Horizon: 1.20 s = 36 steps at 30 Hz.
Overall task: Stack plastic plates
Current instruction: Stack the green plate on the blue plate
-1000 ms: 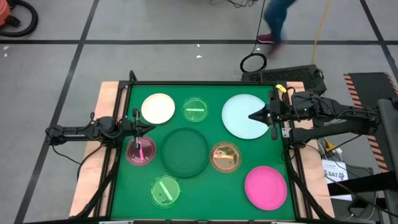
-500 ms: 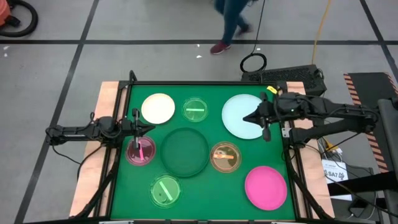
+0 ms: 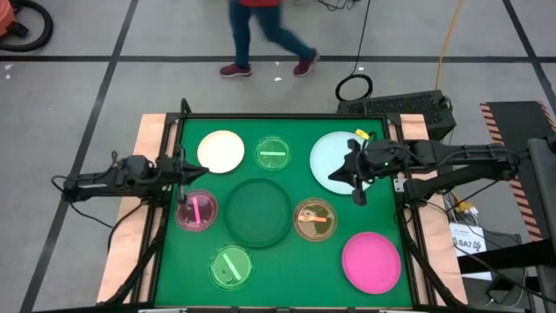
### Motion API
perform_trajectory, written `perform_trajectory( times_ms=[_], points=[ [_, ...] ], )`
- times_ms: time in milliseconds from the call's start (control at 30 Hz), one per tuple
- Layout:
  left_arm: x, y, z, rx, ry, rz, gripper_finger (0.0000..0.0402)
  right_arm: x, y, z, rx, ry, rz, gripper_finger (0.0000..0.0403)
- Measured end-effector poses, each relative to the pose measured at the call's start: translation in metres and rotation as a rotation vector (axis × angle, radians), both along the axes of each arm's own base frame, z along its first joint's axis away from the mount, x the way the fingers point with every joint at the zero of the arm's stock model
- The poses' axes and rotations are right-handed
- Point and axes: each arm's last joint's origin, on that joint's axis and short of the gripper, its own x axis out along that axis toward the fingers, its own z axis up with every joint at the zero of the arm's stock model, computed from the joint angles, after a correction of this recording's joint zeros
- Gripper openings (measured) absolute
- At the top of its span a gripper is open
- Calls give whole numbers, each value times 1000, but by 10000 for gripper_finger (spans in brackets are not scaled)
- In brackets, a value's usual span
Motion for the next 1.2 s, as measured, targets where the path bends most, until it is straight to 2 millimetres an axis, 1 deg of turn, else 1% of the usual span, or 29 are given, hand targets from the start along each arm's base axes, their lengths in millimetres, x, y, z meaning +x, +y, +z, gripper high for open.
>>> perform_trajectory(
  times_ms=[167, 300, 433, 533, 633, 733, 900, 1033, 1200],
  points=[
    [-8, 0, 37, -31, 41, 1, 8, 16, 5, -9, -6, 23, 21, 4],
    [-7, -1, 63, -31, 91, -19, 8, 30, 11, -19, -22, 55, 52, 4],
    [4, -1, 83, -60, 155, -37, 8, 43, 18, -32, -30, 107, 78, 4],
    [19, -3, 92, -109, 215, -83, 8, 51, 25, -42, -31, 153, 99, 4],
    [38, -8, 89, -139, 301, -131, 8, 61, 35, -53, -35, 183, 130, 4],
    [57, -17, 79, -132, 409, -181, 8, 72, 48, -66, -43, 204, 171, 4],
    [85, -39, 61, -109, 531, -234, 8, 90, 71, -89, -75, 221, 252, 4],
    [98, -61, 53, -55, 550, -225, 8, 102, 82, -105, -136, 212, 317, 4],
    [104, -90, 44, 42, 547, -191, 8, 117, 86, -117, -164, 156, 345, 4]
  ],
)
